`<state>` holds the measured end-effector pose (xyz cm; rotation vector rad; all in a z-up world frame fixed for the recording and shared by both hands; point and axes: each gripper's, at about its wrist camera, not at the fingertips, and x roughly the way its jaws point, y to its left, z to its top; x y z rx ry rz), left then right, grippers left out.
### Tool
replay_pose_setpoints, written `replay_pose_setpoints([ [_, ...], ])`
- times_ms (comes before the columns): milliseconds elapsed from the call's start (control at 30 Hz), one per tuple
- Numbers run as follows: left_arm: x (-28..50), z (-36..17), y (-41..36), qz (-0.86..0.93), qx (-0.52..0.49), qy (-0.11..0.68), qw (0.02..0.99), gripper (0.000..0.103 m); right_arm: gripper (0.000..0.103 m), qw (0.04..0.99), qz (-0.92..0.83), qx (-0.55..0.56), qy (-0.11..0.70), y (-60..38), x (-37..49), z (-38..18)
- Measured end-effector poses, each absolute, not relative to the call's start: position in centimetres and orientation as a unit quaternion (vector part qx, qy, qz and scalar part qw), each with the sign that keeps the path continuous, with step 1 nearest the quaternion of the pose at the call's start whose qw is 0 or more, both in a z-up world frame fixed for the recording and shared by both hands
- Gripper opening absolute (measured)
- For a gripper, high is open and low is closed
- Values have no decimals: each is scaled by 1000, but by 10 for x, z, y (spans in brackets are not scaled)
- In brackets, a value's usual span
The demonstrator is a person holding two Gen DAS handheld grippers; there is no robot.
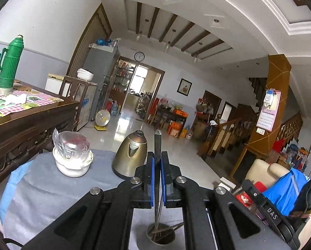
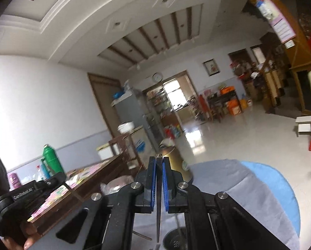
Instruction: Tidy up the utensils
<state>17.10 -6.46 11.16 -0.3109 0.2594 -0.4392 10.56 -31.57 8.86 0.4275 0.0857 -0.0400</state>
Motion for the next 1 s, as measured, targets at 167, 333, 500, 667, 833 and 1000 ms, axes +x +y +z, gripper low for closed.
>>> replay_pose_setpoints([
  [167, 184, 90, -84, -217, -149, 149, 953, 6, 6, 979, -47, 191, 51, -317, 112, 80],
  [333, 197, 64, -99, -227, -139, 200, 943, 6, 6, 978, -46, 183, 94, -314, 127, 67],
  [500, 200, 49, -105, -230, -127, 236, 935, 6, 6, 973, -41, 190, 122, -318, 130, 53],
  [667, 197, 42, -103, -231, -117, 257, 931, 7, 9, 965, -27, 215, 150, -324, 131, 37],
  [833, 186, 40, -93, -227, -115, 262, 931, 40, 10, 955, -22, 249, 161, -335, 128, 29],
  [1000, 173, 26, -78, -214, -107, 280, 929, 52, 19, 946, -17, 289, 144, -349, 108, 22],
])
